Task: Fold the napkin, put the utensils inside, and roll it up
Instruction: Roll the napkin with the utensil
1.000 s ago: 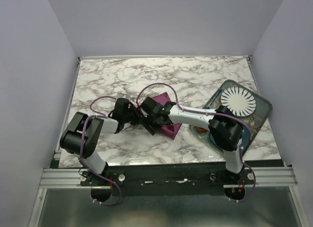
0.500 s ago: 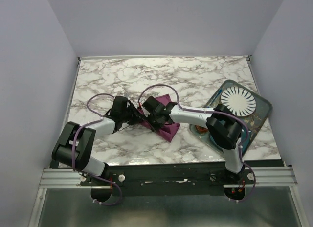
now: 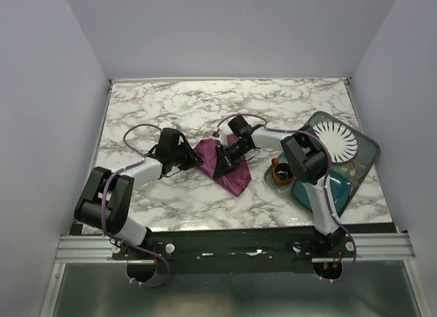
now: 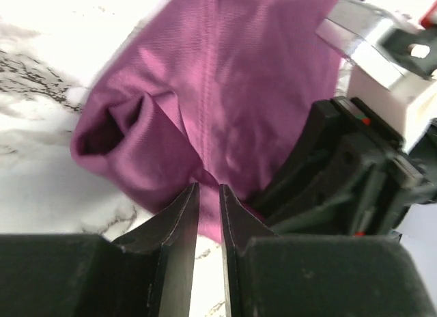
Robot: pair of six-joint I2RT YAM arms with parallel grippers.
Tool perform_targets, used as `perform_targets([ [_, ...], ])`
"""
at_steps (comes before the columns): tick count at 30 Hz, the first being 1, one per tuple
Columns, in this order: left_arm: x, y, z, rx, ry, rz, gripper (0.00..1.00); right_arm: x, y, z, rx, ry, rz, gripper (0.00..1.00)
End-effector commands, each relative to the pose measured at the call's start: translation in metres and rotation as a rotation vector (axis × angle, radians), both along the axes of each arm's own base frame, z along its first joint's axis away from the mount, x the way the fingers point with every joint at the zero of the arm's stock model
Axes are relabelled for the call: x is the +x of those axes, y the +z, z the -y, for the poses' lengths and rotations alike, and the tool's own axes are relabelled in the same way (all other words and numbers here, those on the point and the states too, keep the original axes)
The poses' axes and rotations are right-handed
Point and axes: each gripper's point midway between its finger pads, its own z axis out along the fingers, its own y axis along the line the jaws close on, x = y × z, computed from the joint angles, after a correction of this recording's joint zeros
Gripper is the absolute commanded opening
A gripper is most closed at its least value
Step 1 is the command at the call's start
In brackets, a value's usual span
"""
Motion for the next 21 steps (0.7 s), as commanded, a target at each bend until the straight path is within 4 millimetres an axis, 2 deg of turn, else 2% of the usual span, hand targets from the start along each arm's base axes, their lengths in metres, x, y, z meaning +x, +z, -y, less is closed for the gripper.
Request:
perform_targets([
  [1,0.009,-0.011,0.013,-0.056,-0.024,-0.002,0.27,-0.022,-0.020,0.008,-0.041,0.013,-0.163,0.20],
  [6,0.012,-0.033,0.003,0.018,0.009,-0.041,0.26,-0.019,-0.019,0.013,-0.091,-0.001,-0.119,0.27],
  [7,0.010,-0.039,0.000,0.027,0.017,-0.055,0.26,-0.014,-0.013,0.014,-0.098,-0.010,-0.089,0.30],
  [8,0.008,-0.047,-0.001,0.040,0.021,-0.077,0.25,-0.012,-0.009,0.016,-0.123,-0.016,-0.070,0.36],
  [10,0.004,-0.056,-0.003,0.048,0.029,-0.106,0.25,-0.002,-0.009,0.023,-0.195,-0.041,0.017,0.43],
  [12,-0.001,-0.068,-0.005,0.057,0.035,-0.142,0.24,0.006,0.006,0.026,-0.246,-0.050,0.109,0.51],
  [13,-0.002,-0.070,-0.005,0.053,0.040,-0.147,0.24,0.008,0.011,0.027,-0.262,-0.050,0.146,0.54],
  [14,-0.004,-0.074,-0.005,0.052,0.039,-0.159,0.24,0.008,0.024,0.027,-0.272,-0.050,0.188,0.61],
  [19,-0.007,-0.077,-0.005,0.049,0.041,-0.170,0.23,0.017,0.043,0.032,-0.448,-0.094,0.468,0.72],
  [21,-0.007,-0.077,-0.005,0.050,0.039,-0.173,0.22,0.021,0.051,0.026,-0.486,-0.122,0.611,0.75],
])
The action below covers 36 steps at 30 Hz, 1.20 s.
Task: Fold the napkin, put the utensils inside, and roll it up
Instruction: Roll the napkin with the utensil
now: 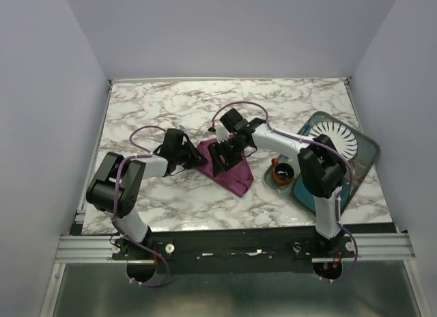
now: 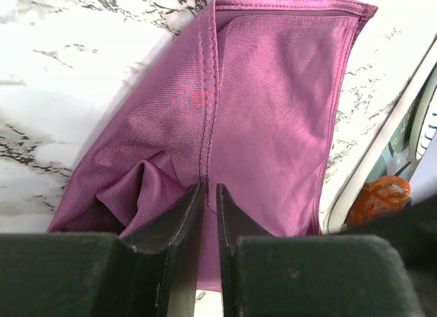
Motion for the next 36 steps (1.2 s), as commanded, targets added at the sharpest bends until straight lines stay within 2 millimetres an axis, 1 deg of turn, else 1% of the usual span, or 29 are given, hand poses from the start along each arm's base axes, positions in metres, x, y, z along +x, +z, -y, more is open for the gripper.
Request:
perform_targets([
  [1,-0.026,-0.042,-0.019,0.102,0.022,-0.137,0.22,0.013,0.013,0.011,-0.231,-0.045,0.368,0.75],
  [2,-0.026,-0.042,-0.019,0.097,0.022,-0.138,0.23,0.015,0.013,0.008,-0.238,-0.053,0.411,0.77],
  [3,-0.025,-0.041,-0.018,0.095,0.020,-0.137,0.22,0.016,0.011,0.007,-0.289,-0.061,0.481,0.77],
  [6,-0.026,-0.039,-0.017,0.087,0.017,-0.145,0.22,0.013,0.003,0.002,-0.337,-0.056,0.571,0.77],
  [10,-0.027,-0.039,-0.016,0.080,0.017,-0.150,0.22,0.010,-0.011,-0.004,-0.371,-0.036,0.607,0.77],
  [11,-0.028,-0.040,-0.016,0.078,0.016,-0.155,0.22,0.010,-0.019,-0.005,-0.385,-0.026,0.609,0.77],
  [14,-0.028,-0.040,-0.016,0.076,0.014,-0.153,0.22,0.013,-0.027,-0.002,-0.420,-0.010,0.631,0.76],
  [16,-0.028,-0.040,-0.016,0.074,0.014,-0.154,0.22,0.011,-0.035,0.000,-0.427,0.013,0.634,0.74],
  [17,-0.028,-0.040,-0.016,0.074,0.014,-0.154,0.22,0.011,-0.037,-0.003,-0.417,0.020,0.637,0.71],
  [19,-0.028,-0.038,-0.015,0.069,0.013,-0.156,0.22,0.011,-0.045,-0.001,-0.433,0.034,0.631,0.65],
  [20,-0.028,-0.037,-0.015,0.066,0.010,-0.154,0.22,0.010,-0.048,-0.001,-0.438,0.041,0.627,0.55],
  [23,-0.024,-0.025,-0.017,0.077,0.010,-0.124,0.23,0.008,-0.050,-0.003,-0.424,0.056,0.602,0.38],
  [24,-0.019,-0.013,-0.016,0.079,0.006,-0.087,0.25,0.008,-0.051,-0.002,-0.419,0.056,0.586,0.35],
  [26,-0.017,-0.004,-0.020,0.094,0.008,-0.068,0.27,0.000,-0.050,-0.007,-0.366,0.068,0.511,0.30],
  [27,-0.009,0.012,-0.019,0.089,0.012,-0.026,0.29,0.003,-0.051,-0.004,-0.344,0.054,0.471,0.28],
  [28,-0.009,0.017,-0.021,0.107,0.006,-0.018,0.30,-0.009,-0.049,-0.013,-0.266,0.076,0.385,0.27],
  [29,-0.007,0.022,-0.025,0.125,0.015,-0.007,0.31,-0.015,-0.052,-0.012,-0.243,0.088,0.323,0.27],
  [30,0.000,0.039,-0.026,0.128,0.024,0.036,0.32,-0.014,-0.046,-0.017,-0.207,0.090,0.281,0.26],
  [31,0.000,0.043,-0.028,0.142,0.024,0.042,0.32,-0.019,-0.042,-0.019,-0.144,0.094,0.186,0.26],
  [32,0.002,0.050,-0.028,0.144,0.027,0.059,0.33,-0.026,-0.049,-0.015,-0.138,0.106,0.107,0.26],
  [33,0.007,0.061,-0.029,0.142,0.036,0.086,0.34,-0.018,-0.042,-0.016,-0.103,0.092,0.066,0.26],
  [34,0.008,0.064,-0.029,0.143,0.038,0.091,0.34,-0.025,-0.039,-0.019,-0.049,0.106,-0.011,0.25],
  [35,0.009,0.067,-0.028,0.136,0.035,0.097,0.34,-0.026,-0.039,-0.018,-0.025,0.104,-0.048,0.25],
  [36,0.011,0.068,-0.026,0.130,0.027,0.098,0.34,-0.020,-0.042,-0.012,-0.004,0.084,-0.089,0.25],
])
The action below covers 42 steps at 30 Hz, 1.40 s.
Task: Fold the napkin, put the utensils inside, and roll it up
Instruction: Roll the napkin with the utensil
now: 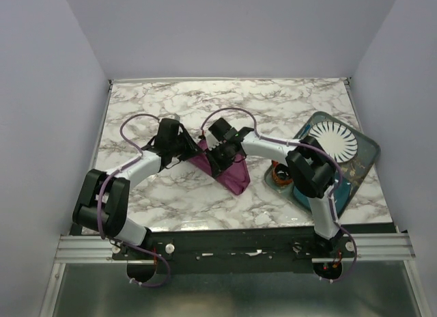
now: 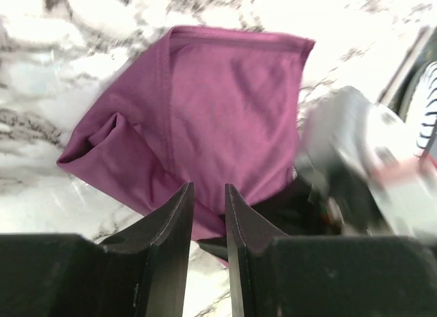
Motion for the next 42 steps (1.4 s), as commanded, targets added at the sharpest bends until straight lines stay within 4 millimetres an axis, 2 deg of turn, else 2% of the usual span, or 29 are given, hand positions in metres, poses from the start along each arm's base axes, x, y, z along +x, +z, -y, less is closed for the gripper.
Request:
perform_targets([
  [1,0.008,0.016,-0.007,0.039,0.005,0.037,0.34,-0.033,-0.008,0.006,0.159,0.019,-0.414,0.25],
  [6,0.005,0.000,0.007,-0.019,-0.035,-0.004,0.32,-0.021,-0.005,0.014,0.279,-0.020,-0.543,0.26],
  [8,0.005,-0.003,0.012,-0.037,-0.049,-0.004,0.32,-0.023,-0.007,0.013,0.319,-0.016,-0.610,0.27],
  [16,0.006,-0.036,0.023,-0.029,-0.062,-0.052,0.31,-0.020,-0.008,0.011,0.338,-0.024,-0.641,0.31],
  [19,0.002,-0.054,0.016,0.002,-0.037,-0.094,0.30,-0.012,-0.004,0.018,0.283,-0.044,-0.561,0.39],
  [20,0.001,-0.057,0.015,0.008,-0.036,-0.102,0.30,-0.011,-0.002,0.021,0.263,-0.056,-0.538,0.47],
  [21,-0.002,-0.064,0.013,0.019,-0.029,-0.118,0.30,-0.006,0.012,0.022,0.261,-0.060,-0.484,0.51],
  [23,-0.004,-0.070,0.011,0.021,-0.024,-0.131,0.30,0.000,0.017,0.028,0.204,-0.081,-0.399,0.58],
  [24,-0.007,-0.076,0.010,0.026,-0.023,-0.146,0.29,0.001,0.033,0.027,0.208,-0.075,-0.349,0.60],
  [27,-0.011,-0.081,0.010,0.025,-0.022,-0.159,0.29,0.000,0.043,0.028,0.141,-0.079,-0.240,0.65],
  [28,-0.011,-0.081,0.010,0.025,-0.021,-0.157,0.29,0.007,0.048,0.034,0.101,-0.098,-0.160,0.66],
  [30,-0.010,-0.081,0.009,0.025,-0.024,-0.158,0.29,0.002,0.046,0.034,0.047,-0.093,-0.084,0.68],
  [31,-0.010,-0.080,0.010,0.024,-0.025,-0.155,0.29,0.010,0.048,0.041,-0.003,-0.120,0.005,0.68],
  [34,-0.009,-0.080,0.012,0.021,-0.030,-0.162,0.28,0.009,0.038,0.042,-0.093,-0.122,0.134,0.70],
  [42,-0.012,-0.083,0.014,0.006,-0.035,-0.185,0.28,0.007,0.018,0.025,-0.220,-0.089,0.321,0.69],
])
